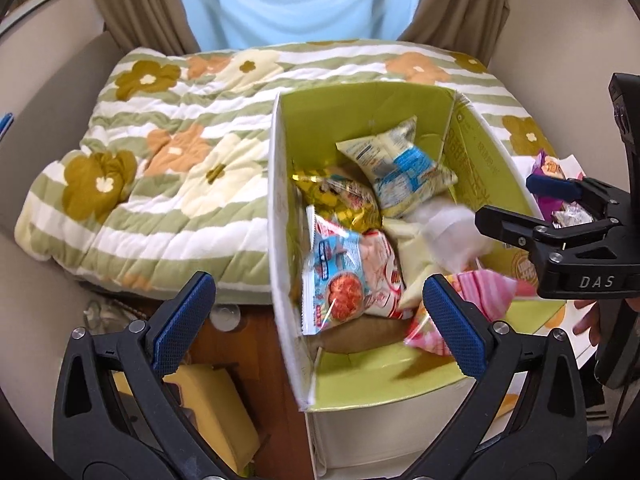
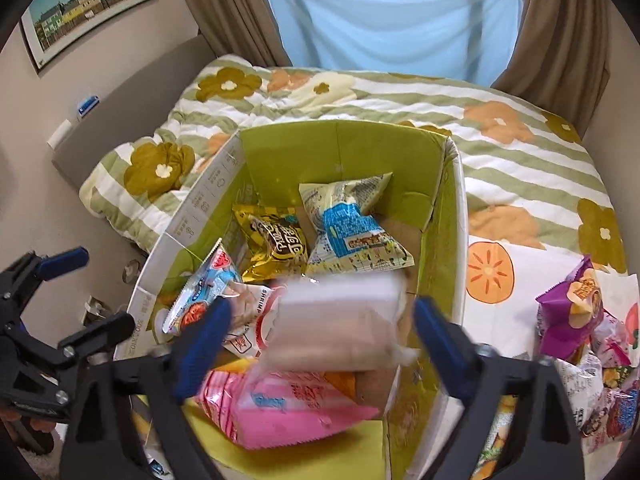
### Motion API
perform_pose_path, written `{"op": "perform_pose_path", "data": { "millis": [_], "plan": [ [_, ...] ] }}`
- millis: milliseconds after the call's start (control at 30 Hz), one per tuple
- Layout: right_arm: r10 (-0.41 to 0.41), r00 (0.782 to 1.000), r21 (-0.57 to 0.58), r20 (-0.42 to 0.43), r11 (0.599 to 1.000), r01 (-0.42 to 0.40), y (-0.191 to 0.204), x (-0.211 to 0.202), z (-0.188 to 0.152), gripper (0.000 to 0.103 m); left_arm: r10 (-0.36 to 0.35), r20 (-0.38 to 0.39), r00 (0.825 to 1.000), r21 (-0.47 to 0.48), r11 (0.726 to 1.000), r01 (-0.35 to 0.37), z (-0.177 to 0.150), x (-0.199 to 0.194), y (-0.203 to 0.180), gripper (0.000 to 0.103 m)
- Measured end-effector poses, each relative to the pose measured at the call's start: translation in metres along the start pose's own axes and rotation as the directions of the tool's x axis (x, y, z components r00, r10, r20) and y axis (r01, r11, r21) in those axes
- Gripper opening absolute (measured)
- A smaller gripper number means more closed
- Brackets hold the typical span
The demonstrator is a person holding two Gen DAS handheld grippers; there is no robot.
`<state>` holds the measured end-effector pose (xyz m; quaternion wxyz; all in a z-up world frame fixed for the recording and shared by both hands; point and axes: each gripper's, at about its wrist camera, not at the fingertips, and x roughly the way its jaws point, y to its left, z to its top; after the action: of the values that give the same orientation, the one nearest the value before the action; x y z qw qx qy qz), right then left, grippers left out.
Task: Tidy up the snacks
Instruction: 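Carry both packs over the box and open both tools to drop them in, then move both tools back to the snack pile on the sheet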
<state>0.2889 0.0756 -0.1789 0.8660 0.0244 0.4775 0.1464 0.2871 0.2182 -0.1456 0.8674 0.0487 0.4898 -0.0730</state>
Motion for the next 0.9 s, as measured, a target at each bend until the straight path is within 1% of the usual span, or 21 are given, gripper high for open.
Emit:
{"op": "perform_pose_path", "data": {
  "millis": [133, 233, 500, 633, 733, 833, 900],
  "plan": [
    [0.005, 1.000, -0.001, -0.018, 1.000, -0.005, 0.001, 0.000, -0.009, 0.100, -0.012, -0.010, 1.000, 0.003, 1.000, 0.012, -0.007, 0.001, -0.003, 0.103],
    [0.003, 1.000, -0.004, -0.012, 1.000, -0.003, 0.001, -0.006, -0.014, 0.100, -0.023, 0.002, 1.000, 0.005, 1.000, 0.023, -0.008, -0.005, -0.004, 0.103],
    [-0.028, 0.999, -0.019, 0.047, 0.999, 0.028, 0.007, -0.038, -0.017, 0.100, -0.040, 0.060, 0.997, 0.008, 0.999, 0.039, -0.010, -0.031, -0.013, 0.103],
    [-0.041, 0.996, -0.011, 0.081, 0.999, 0.042, 0.009, -0.057, -0.020, 0.100, -0.049, 0.102, 0.994, 0.041, 0.998, 0.045, -0.008, -0.046, -0.023, 0.103],
    [-0.067, 0.993, 0.006, 0.100, 0.998, 0.067, 0.005, -0.073, -0.025, 0.100, -0.078, 0.117, 0.990, 0.063, 0.995, 0.071, -0.006, -0.052, -0.031, 0.103],
    [-0.112, 0.987, 0.034, 0.118, 0.993, 0.109, -0.002, -0.089, -0.032, 0.100, -0.116, 0.113, 0.987, 0.084, 0.991, 0.107, -0.004, -0.054, -0.041, 0.103],
    [-0.130, 0.983, 0.067, 0.130, 0.990, 0.122, -0.012, -0.102, -0.039, 0.100, -0.142, 0.109, 0.984, 0.105, 0.986, 0.131, -0.002, -0.055, -0.053, 0.103]
  ]
}}
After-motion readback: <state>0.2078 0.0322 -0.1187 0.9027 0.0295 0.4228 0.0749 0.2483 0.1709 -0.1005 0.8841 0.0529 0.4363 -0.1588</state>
